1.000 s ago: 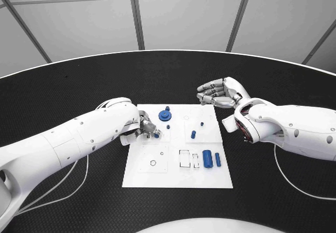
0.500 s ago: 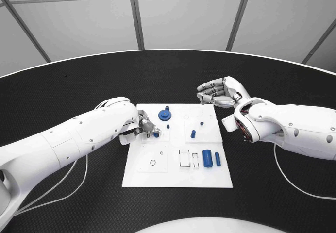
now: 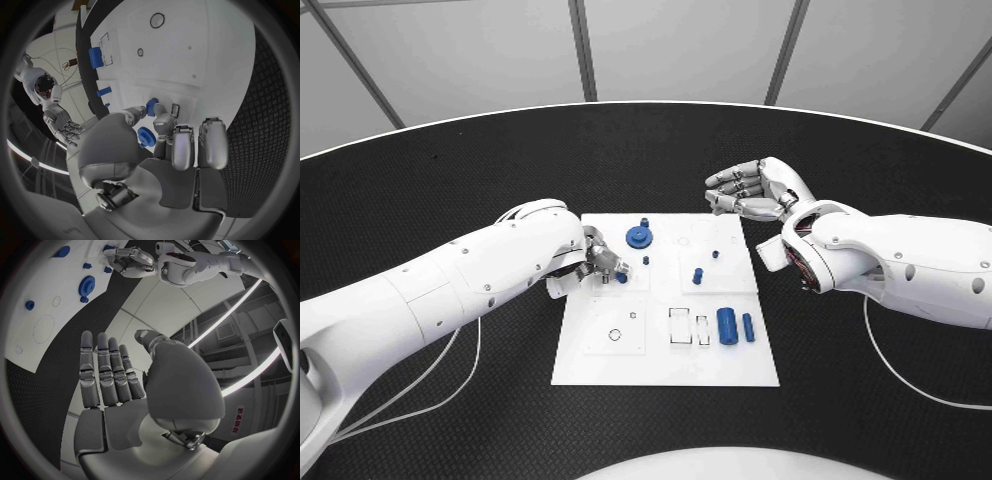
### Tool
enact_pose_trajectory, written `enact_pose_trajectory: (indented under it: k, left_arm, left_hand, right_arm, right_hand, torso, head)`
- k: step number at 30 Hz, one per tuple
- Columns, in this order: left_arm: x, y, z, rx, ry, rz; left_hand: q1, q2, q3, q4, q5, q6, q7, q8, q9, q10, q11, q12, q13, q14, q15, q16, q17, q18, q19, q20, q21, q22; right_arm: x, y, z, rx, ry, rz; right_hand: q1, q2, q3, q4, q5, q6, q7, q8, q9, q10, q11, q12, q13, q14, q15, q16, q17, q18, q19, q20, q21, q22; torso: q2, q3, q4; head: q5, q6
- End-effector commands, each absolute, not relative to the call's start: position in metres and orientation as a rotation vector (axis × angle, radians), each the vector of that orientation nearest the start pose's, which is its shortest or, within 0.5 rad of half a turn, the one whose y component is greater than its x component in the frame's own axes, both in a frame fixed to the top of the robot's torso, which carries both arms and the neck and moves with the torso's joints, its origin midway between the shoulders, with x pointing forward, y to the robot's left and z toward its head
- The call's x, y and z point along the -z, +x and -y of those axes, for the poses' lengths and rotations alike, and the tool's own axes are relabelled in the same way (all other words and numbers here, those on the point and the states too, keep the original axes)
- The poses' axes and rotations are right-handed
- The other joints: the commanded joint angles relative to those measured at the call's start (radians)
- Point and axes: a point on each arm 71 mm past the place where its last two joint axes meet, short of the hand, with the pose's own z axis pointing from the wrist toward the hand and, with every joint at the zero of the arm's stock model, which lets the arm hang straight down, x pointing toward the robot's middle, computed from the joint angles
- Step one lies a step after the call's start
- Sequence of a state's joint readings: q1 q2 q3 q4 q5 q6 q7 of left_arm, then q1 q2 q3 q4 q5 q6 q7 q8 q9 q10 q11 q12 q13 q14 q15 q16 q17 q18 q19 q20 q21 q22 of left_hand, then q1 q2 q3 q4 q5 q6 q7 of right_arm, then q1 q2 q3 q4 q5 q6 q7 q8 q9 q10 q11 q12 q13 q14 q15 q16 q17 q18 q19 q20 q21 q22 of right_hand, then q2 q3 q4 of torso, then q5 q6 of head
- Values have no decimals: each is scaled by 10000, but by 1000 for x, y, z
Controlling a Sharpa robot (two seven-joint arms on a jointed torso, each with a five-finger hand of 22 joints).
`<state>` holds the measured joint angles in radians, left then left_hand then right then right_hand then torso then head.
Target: Assemble the parts on the task board
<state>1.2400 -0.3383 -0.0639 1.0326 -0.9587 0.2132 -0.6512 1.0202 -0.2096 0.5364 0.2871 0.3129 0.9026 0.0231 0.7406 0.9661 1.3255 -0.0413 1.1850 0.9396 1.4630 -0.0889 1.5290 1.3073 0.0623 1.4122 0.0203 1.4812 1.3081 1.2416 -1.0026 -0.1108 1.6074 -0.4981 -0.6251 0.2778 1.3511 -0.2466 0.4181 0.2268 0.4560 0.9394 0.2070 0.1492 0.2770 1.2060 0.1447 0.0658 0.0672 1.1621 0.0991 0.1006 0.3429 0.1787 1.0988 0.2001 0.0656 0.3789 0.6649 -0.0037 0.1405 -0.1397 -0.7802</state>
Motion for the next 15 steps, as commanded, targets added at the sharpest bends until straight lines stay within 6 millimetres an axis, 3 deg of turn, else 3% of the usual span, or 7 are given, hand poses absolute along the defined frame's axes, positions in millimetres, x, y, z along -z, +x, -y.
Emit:
enact_pose_trajectory:
  k: [1, 15]
  left_arm:
    - [243, 539, -95, 3097, -2397, -24487]
    - [243, 538, -93, 3185, -2388, -24555]
  left_hand:
    - [-82, -10, -146, -2, -51, -57, 38, -87, 22, 0, -8, 40, -30, 835, -69, 40, 1634, -121, 75, 10, 57, 418]
    - [-177, -25, -516, 32, -107, -38, 41, -116, 50, 2, -4, 67, -49, 835, -66, 40, 1634, -126, 95, 5, 61, 444]
  right_arm:
    - [168, 471, 272, -10407, 7056, -13813]
    - [168, 471, 273, -10394, 7061, -13806]
  right_hand:
    - [-111, -5, -17, 53, 18, -10, 69, -32, -12, -57, 2, -1, -9, -67, -7, -35, -9, 23, -47, 12, -22, -8]
    - [-147, -14, -41, 74, 15, -13, 71, -35, -13, -63, 5, 0, -7, -83, 0, -49, -16, 24, -63, 23, -22, -46]
  torso:
    - [0, 1, -7]
    - [0, -6, 1]
  head:
    - [1, -2]
    - [-12, -25]
